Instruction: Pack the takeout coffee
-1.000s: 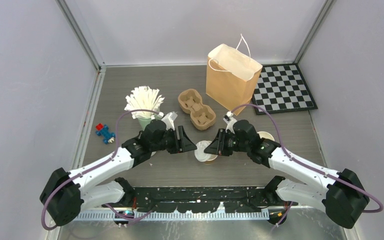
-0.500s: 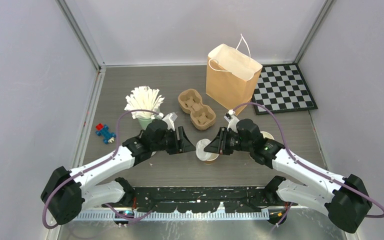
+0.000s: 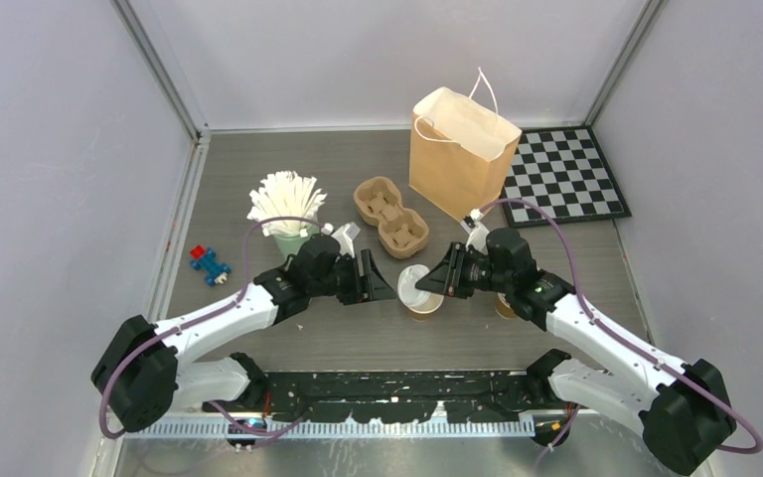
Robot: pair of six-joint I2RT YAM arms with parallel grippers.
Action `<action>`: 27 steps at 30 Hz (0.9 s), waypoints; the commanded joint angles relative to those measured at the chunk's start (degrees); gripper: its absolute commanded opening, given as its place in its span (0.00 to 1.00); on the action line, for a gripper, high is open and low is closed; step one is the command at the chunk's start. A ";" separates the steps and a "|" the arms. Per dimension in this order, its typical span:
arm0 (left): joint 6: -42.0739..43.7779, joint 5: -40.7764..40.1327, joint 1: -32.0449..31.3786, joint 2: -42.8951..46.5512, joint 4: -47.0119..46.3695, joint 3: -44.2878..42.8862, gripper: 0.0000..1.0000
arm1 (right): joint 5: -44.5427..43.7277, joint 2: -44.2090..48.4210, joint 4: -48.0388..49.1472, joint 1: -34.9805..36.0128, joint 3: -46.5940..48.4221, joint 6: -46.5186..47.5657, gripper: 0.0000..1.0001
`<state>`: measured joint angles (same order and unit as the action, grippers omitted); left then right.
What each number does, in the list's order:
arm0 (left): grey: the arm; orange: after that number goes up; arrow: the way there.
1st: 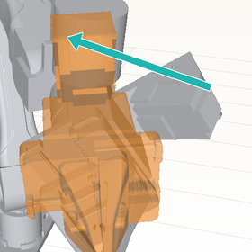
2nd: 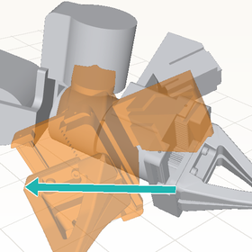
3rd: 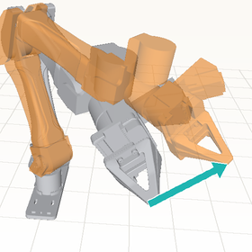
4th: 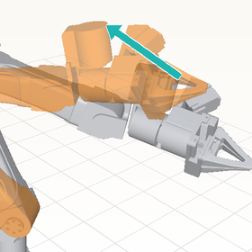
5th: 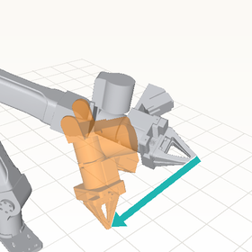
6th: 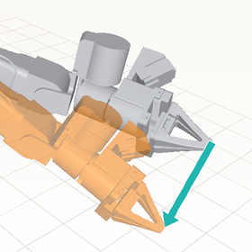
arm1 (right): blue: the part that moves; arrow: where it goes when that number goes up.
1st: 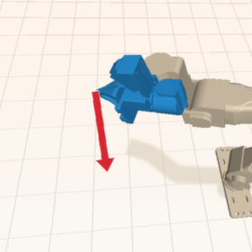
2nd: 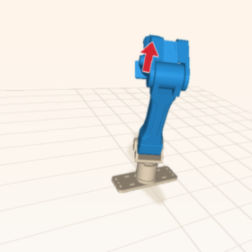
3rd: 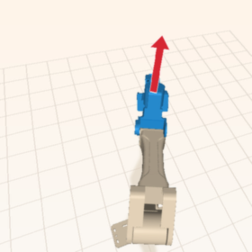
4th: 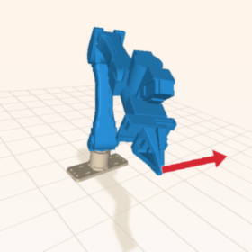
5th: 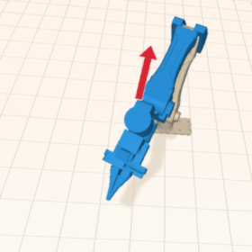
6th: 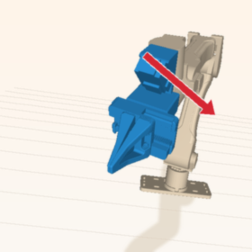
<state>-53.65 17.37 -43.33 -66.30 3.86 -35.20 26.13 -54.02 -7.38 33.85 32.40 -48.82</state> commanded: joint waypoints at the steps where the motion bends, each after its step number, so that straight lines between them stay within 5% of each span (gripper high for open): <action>1: -0.69 1.73 -0.09 -1.78 -5.25 -2.10 0.57 | 4.64 -0.45 3.45 -1.79 -1.39 -0.19 0.25; 27: -2.16 4.45 -0.09 -10.89 -13.04 -3.96 0.58 | -2.42 0.59 -6.86 -5.20 -1.63 5.83 0.33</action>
<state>-55.42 20.67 -43.33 -77.38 -5.65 -37.41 26.55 -54.98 -10.94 28.99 28.93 -45.43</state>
